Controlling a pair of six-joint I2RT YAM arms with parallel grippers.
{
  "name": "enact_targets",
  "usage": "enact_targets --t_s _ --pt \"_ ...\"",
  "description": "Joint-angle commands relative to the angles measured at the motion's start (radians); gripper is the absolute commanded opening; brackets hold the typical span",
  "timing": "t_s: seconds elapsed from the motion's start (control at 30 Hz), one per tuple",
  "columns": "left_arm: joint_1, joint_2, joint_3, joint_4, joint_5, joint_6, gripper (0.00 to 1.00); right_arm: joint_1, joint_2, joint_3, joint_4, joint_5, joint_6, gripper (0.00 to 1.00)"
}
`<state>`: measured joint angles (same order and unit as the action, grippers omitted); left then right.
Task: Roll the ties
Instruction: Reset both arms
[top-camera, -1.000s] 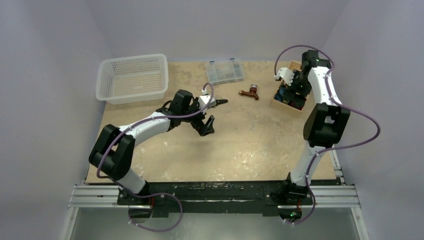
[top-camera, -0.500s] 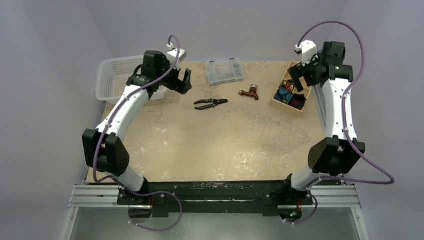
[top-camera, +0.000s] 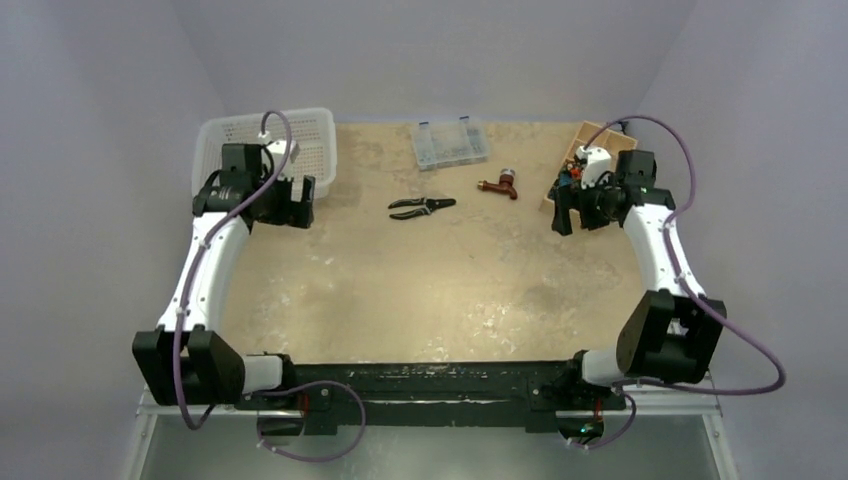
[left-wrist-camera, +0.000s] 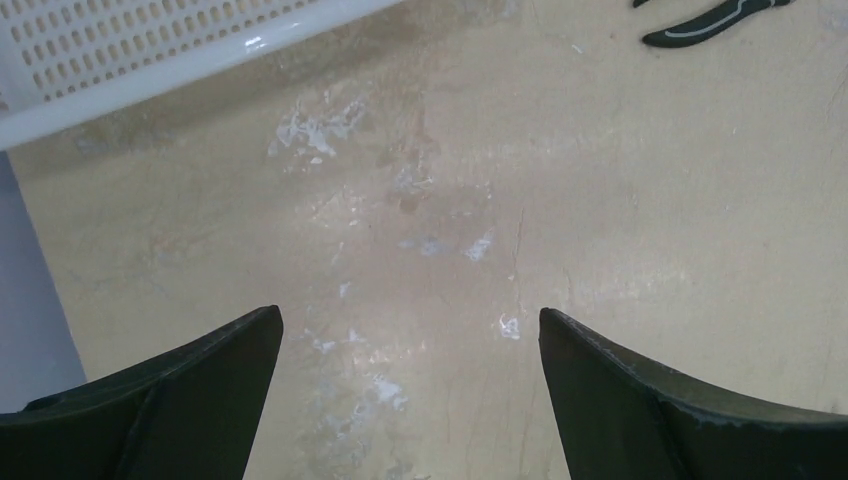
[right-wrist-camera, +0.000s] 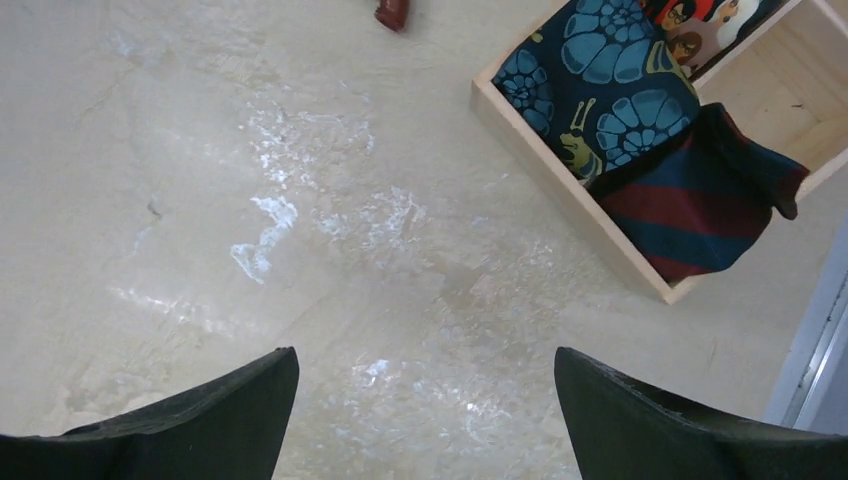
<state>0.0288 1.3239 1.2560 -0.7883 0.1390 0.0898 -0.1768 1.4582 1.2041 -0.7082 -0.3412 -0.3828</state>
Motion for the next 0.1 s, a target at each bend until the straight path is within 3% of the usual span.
enact_targets --t_s 0.0,0.07 --pt "0.004 -0.069 -0.044 -0.046 -0.032 -0.02 1.0 -0.003 -0.158 -0.051 0.119 -0.065 0.066 0.98" --pt "0.01 -0.069 -0.026 -0.054 -0.021 -0.029 1.0 -0.003 -0.156 -0.029 0.118 -0.062 0.077 0.98"
